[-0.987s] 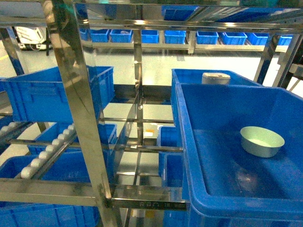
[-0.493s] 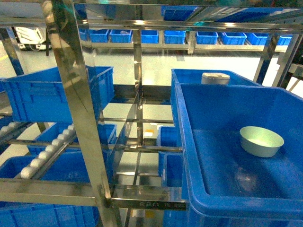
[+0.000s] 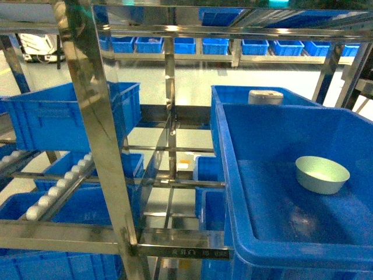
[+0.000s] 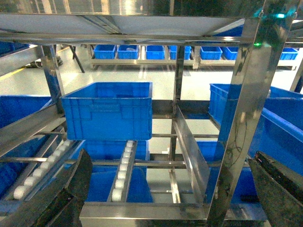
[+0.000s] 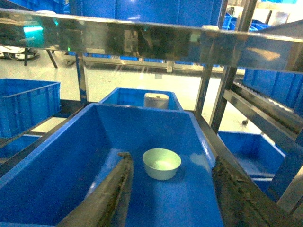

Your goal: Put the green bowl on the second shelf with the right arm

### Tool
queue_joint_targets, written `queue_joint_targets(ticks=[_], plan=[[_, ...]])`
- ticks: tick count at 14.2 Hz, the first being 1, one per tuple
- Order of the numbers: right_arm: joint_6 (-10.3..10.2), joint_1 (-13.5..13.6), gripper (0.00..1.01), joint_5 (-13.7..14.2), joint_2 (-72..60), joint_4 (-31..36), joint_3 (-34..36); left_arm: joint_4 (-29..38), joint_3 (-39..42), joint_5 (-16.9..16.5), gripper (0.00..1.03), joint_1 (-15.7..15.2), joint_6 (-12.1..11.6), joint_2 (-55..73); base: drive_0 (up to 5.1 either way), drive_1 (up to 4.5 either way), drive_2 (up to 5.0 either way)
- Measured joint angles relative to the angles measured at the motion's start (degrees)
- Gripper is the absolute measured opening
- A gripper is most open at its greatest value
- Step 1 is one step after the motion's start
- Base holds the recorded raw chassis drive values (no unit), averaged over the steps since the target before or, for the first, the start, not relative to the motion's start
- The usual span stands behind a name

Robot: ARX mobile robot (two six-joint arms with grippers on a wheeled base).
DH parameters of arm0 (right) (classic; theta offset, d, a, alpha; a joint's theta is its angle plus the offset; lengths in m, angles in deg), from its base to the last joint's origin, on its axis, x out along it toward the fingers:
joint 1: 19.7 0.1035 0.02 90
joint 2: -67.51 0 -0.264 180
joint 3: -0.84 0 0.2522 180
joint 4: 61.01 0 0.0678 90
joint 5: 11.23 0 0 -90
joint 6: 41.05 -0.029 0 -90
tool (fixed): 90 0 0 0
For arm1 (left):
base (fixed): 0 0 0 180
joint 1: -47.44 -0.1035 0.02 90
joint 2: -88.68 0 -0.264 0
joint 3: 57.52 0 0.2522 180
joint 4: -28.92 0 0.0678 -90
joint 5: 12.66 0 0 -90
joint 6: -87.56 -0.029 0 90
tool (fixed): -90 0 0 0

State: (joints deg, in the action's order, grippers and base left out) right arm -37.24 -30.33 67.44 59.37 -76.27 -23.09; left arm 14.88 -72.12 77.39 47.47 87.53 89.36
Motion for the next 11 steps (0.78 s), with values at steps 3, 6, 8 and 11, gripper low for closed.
queue_joint_targets(ticks=[3,6,8,11], plan=[[-2.8,11.1,0.1,10.5,2.8,0.5,3.8,0.0,0.0,0.0,0.98,0.0,0.0,0.0,0.0,0.0,0.0],[-3.0,10.6,0.02,11.3,4.5,0.7,6.1,0.0,0.0,0.0,0.98,0.0,0.0,0.0,0.0,0.0,0.0],[-3.0,10.6,0.02,11.4,5.0,1.0,6.7,0.0,0.0,0.0,0.98,0.0,0.0,0.0,0.0,0.0,0.0],[-3.0,10.6,0.02,11.3,5.4,1.0,7.1,0.0,0.0,0.0,0.98,0.0,0.0,0.0,0.0,0.0,0.0]])
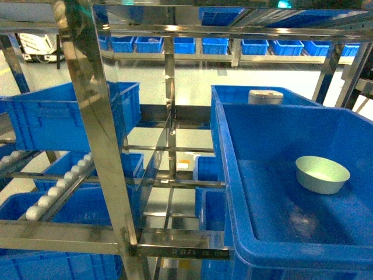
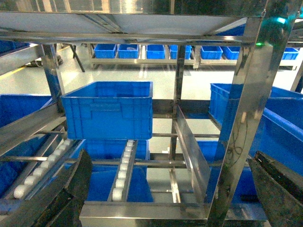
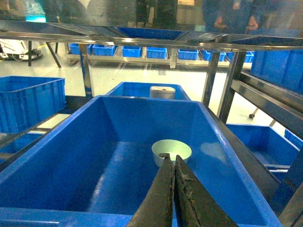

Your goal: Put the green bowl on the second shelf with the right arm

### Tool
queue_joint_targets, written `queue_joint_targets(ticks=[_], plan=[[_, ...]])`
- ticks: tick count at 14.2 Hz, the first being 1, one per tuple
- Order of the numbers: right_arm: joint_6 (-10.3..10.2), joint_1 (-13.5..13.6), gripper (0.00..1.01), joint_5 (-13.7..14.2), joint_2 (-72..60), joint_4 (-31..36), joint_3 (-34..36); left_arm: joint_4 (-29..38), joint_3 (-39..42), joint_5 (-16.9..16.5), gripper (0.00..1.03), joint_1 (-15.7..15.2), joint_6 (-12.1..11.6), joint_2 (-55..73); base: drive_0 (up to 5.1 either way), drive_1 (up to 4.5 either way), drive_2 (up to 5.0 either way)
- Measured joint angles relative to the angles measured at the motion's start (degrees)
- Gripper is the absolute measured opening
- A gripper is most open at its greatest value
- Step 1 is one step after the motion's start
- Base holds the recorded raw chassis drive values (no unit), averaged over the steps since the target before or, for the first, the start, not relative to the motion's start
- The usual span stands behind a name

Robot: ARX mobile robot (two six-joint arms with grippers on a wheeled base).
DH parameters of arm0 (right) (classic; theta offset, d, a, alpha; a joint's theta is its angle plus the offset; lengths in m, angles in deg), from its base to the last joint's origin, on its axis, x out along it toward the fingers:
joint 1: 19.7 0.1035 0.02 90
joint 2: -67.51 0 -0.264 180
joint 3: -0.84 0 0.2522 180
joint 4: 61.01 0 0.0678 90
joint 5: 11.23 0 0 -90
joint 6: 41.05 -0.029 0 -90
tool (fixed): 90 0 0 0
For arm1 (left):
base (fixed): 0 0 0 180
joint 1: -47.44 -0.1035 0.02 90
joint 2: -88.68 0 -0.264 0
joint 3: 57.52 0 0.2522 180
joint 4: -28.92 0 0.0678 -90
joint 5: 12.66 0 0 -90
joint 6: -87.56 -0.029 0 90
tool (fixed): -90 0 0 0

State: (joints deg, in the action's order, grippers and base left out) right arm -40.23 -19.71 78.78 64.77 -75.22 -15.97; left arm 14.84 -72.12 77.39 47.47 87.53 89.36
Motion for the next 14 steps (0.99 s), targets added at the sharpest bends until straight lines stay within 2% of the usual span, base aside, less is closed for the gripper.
queue_joint_targets(ticks=[7,11,14], plan=[[0.0,0.0,0.03,0.0,2.5,0.2,2.2,0.0,0.0,0.0,0.98,0.0,0.0,0.0,0.0,0.0,0.0],[0.0,0.0,0.54,0.0,2.5,0.2,2.2,0.0,0.0,0.0,0.98,0.0,0.0,0.0,0.0,0.0,0.0],[0.0,0.0,0.96,0.0,2.5,0.2,2.2,0.0,0.0,0.0,0.98,0.0,0.0,0.0,0.0,0.0,0.0]])
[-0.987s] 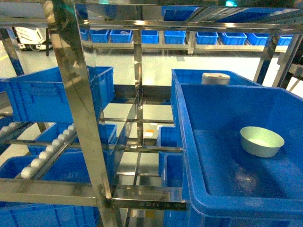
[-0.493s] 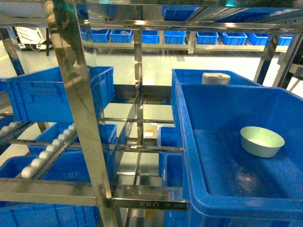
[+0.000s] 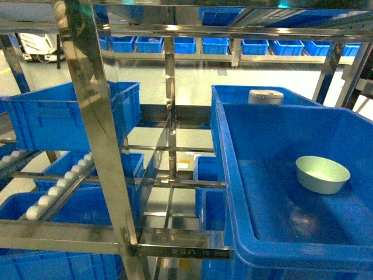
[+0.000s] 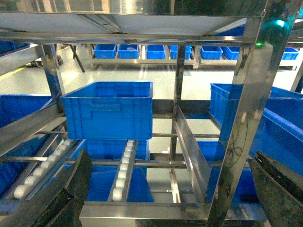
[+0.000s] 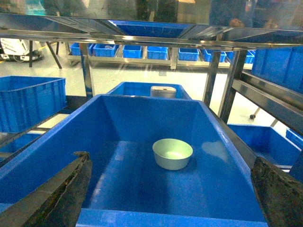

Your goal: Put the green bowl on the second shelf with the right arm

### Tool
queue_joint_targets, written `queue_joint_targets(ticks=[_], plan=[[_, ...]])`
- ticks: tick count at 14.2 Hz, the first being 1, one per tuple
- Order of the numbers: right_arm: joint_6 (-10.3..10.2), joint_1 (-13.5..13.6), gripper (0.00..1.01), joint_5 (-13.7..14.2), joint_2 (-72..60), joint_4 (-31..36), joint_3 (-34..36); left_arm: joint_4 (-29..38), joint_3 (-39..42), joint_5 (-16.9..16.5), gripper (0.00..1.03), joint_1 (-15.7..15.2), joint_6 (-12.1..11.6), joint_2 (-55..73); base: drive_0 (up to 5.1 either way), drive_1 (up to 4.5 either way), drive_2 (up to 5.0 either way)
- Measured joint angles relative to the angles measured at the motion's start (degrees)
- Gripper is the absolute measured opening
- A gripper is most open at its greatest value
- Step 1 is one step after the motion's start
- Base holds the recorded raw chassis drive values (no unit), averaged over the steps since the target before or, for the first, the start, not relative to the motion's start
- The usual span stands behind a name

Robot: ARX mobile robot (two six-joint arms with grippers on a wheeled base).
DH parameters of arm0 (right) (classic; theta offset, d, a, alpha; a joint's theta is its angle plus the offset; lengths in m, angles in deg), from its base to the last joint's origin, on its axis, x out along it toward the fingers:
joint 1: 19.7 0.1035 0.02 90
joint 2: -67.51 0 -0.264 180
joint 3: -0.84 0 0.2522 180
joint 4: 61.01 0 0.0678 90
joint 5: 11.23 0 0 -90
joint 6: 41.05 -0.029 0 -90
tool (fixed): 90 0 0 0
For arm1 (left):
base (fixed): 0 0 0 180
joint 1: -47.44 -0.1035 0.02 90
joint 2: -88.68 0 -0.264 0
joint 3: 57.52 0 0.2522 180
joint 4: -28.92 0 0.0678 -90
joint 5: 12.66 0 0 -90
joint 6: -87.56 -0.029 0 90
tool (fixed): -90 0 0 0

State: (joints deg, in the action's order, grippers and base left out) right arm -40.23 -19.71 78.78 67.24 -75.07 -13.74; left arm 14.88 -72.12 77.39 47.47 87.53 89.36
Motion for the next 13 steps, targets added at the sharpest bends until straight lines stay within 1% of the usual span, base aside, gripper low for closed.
queue_joint_targets(ticks=[1,13], plan=[[0.0,0.0,0.98,0.0,0.0,0.0,0.0,0.0,0.0,0.0,0.98,0.0,0.0,0.0,0.0,0.0,0.0],[0.0,0.0,0.98,0.0,0.0,0.0,0.0,0.0,0.0,0.0,0.98,0.0,0.0,0.0,0.0,0.0,0.0]])
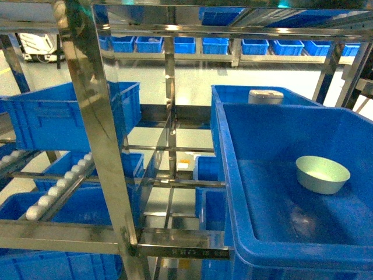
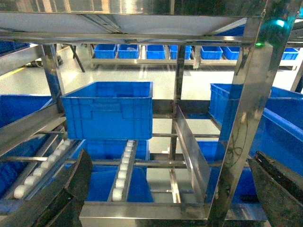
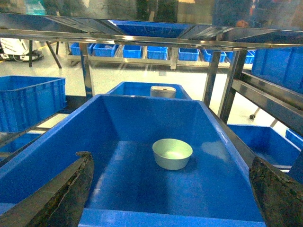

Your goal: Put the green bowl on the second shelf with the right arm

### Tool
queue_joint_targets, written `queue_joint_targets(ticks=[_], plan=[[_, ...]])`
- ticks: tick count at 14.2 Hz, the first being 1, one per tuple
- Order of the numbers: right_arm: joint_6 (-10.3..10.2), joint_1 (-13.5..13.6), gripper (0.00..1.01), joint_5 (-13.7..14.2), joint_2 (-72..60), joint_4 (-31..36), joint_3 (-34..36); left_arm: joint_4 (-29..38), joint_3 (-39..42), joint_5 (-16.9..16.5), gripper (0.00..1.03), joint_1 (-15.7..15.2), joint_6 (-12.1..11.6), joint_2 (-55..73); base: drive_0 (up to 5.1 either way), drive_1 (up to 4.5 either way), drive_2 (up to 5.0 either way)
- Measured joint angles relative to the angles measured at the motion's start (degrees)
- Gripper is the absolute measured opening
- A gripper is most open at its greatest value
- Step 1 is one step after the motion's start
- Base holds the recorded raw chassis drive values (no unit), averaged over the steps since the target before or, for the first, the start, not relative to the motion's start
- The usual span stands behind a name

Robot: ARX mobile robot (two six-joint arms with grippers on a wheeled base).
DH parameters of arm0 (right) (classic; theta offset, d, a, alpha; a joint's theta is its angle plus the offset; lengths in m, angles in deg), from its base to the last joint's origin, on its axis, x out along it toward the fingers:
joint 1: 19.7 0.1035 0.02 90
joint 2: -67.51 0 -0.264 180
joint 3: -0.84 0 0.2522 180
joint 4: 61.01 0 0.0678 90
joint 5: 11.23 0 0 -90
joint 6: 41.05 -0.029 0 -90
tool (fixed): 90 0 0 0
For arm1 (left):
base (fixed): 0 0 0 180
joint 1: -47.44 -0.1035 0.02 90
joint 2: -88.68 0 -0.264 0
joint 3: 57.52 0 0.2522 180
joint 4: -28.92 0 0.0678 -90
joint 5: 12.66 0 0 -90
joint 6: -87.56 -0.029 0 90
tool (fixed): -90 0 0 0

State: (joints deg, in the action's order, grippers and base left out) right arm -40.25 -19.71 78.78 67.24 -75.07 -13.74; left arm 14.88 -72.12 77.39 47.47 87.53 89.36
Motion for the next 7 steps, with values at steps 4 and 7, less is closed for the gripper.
queue_joint_targets(ticks=[4,7], plan=[[0.0,0.0,0.98,0.0,0.0,0.0,0.0,0.0,0.0,0.0,0.98,0.0,0.0,0.0,0.0,0.0,0.0],[0.0,0.0,0.98,0.0,0.0,0.0,0.0,0.0,0.0,0.0,0.98,0.0,0.0,0.0,0.0,0.0,0.0]])
